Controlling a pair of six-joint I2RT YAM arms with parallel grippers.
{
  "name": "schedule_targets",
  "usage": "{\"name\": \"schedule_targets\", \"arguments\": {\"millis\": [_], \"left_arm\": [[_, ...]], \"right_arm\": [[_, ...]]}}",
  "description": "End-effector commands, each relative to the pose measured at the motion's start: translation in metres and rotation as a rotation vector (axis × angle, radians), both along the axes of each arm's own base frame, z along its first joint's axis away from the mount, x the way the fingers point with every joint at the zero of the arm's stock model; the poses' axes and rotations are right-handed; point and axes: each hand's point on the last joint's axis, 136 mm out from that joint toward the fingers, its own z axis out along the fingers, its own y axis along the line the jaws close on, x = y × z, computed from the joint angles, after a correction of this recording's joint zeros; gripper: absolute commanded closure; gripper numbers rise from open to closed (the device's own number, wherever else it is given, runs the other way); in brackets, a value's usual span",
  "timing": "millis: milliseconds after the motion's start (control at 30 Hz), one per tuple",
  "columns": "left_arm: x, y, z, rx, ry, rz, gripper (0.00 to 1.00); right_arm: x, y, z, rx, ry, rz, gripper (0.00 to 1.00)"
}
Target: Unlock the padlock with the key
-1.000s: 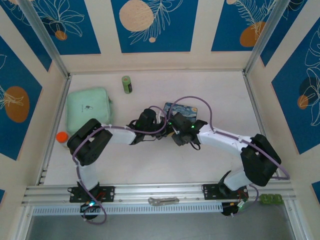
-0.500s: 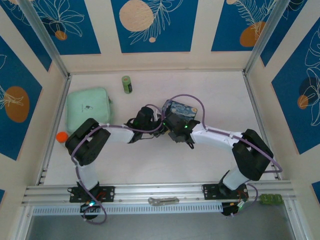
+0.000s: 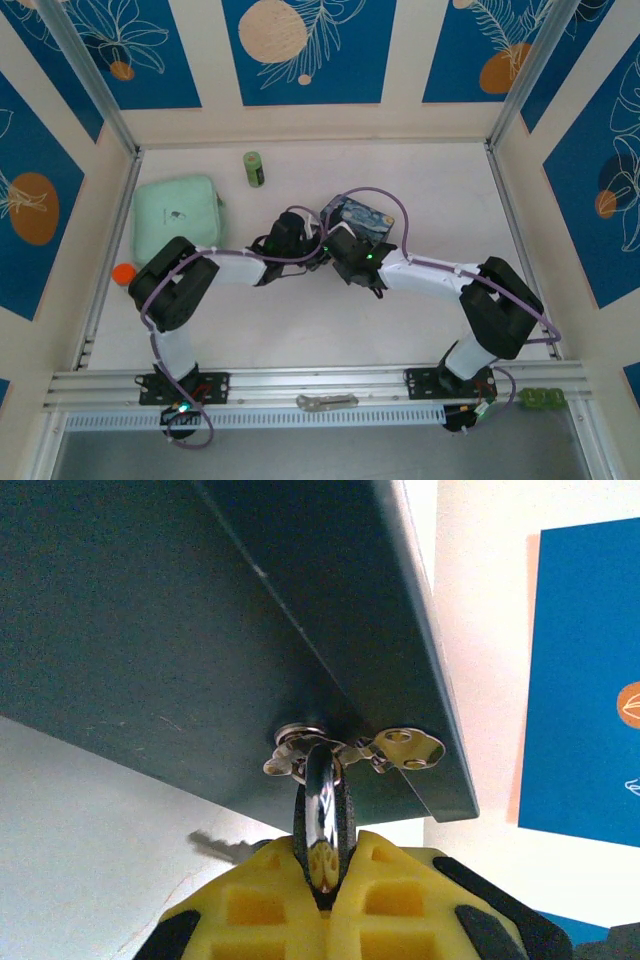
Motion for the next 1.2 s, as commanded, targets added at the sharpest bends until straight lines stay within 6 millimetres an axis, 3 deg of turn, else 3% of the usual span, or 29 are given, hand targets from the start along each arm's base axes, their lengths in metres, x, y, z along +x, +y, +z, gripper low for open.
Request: {"name": "schedule_targets", "arguments": {"millis": [0, 367, 733, 1000, 1167], "left_arm": [[-0.025, -0.020, 0.037, -0.112, -0.042, -0.115, 1.00], [-0.029, -0.019, 0.030, -0.179, -0.049, -0.118, 1.00], [-0.042, -0.014, 0.027, -0.162, -0.075, -0.165, 1.00], [-0.038, -0.007, 0.023, -0.108, -0.053, -0.119, 1.00], [-0.031, -0.007, 0.028, -0.078, -0.056, -0.102, 1.00]], "right_arm": [[-0.008, 0.024, -0.004, 0.060, 0.047, 0.147, 1.00], [-0.010, 0.020, 0.014, 0.727, 0.428, 0.096, 1.00], [0.004, 0.010, 0.018, 0.980, 0.576, 0.007, 1.00], [-0.008, 0.000, 0.019, 0.787, 0.497, 0.023, 1.00], [-0.016, -0.009, 0.022, 0.559, 0.375, 0.034, 0.71]]}}
